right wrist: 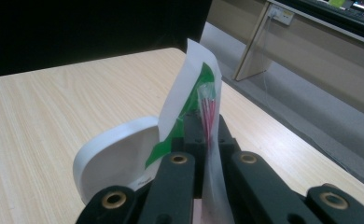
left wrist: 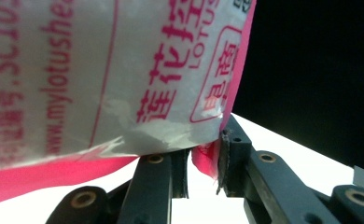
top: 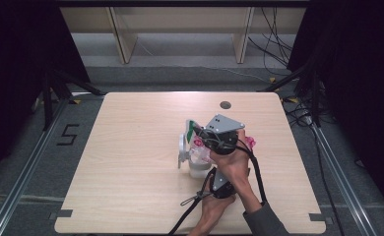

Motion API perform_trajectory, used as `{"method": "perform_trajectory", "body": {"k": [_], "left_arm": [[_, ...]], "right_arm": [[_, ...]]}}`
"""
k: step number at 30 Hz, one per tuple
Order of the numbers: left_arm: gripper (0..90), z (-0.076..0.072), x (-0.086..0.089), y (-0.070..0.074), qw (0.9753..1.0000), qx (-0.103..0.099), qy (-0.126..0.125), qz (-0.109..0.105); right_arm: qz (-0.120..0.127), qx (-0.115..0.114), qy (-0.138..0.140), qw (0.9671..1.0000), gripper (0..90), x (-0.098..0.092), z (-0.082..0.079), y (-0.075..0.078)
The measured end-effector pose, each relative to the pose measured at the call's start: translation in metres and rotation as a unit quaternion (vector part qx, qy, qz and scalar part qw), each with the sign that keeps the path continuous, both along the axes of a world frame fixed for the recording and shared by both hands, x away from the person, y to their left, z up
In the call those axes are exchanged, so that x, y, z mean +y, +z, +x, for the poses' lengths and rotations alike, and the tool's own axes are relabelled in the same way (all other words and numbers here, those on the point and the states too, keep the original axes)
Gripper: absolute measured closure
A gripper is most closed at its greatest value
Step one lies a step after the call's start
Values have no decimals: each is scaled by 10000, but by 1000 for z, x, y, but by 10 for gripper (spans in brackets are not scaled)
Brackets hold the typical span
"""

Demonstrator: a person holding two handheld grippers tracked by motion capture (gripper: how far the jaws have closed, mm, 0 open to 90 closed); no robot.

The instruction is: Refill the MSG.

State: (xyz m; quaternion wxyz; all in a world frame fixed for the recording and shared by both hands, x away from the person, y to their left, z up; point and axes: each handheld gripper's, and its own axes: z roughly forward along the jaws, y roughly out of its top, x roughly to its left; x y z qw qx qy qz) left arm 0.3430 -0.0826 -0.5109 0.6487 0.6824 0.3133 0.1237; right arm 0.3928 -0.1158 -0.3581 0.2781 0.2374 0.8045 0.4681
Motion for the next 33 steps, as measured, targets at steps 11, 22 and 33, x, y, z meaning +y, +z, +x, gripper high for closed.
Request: {"method": "perform_trajectory", "body": {"k": [11, 22, 33], "left_arm": [[759, 1, 3, 0, 9998, -11, -82, 162], [759, 0, 0, 0, 10000, 33, 3, -33], [762, 1, 3, -1, 9998, -61, -75, 191]], "right_arm": [[31, 67, -19, 10000, 899, 0, 0, 0], [-1, 38, -10, 10000, 900, 1, -1, 0], [-55, -106, -12, 9999, 900, 1, 1, 0]]}}
